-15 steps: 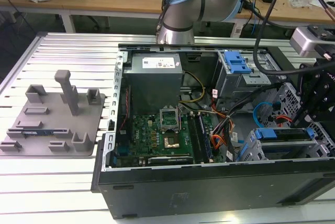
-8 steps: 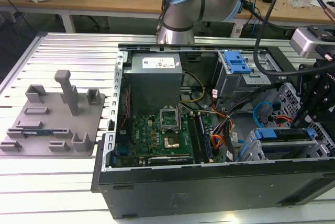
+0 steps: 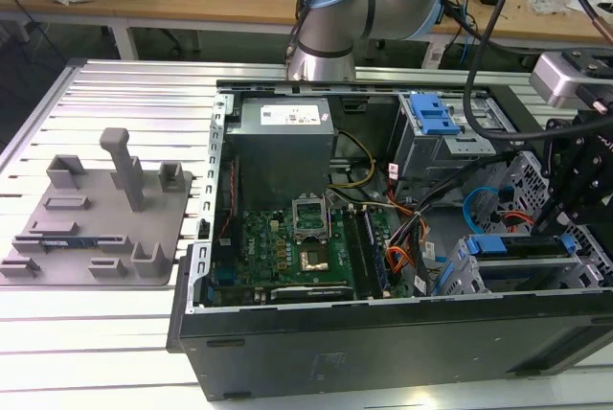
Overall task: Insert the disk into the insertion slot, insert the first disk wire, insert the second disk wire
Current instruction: 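Insert the first disk wire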
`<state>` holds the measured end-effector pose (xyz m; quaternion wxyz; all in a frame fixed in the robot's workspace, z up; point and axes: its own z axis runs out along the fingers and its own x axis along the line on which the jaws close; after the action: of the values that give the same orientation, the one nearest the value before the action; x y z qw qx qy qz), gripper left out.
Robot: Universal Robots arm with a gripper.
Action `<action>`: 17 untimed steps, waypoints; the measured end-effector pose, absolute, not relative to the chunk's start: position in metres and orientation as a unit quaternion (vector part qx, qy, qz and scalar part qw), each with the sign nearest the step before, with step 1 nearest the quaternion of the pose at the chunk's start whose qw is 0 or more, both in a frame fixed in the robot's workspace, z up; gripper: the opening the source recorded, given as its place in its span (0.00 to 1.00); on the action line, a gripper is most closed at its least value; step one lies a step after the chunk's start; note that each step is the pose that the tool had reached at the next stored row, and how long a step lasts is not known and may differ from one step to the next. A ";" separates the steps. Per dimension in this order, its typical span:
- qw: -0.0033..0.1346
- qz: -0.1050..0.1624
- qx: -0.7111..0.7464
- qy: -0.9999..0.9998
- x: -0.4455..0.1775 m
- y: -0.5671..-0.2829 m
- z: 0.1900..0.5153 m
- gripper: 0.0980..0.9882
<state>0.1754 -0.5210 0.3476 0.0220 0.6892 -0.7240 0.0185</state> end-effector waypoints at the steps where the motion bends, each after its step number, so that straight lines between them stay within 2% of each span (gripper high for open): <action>1: 0.022 0.019 0.689 -0.724 0.175 -0.521 0.347 0.07; 17: 0.023 0.020 0.686 -0.727 0.175 -0.521 0.342 0.07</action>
<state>0.1754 -0.5210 0.3422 0.0234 0.6862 -0.7268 0.0198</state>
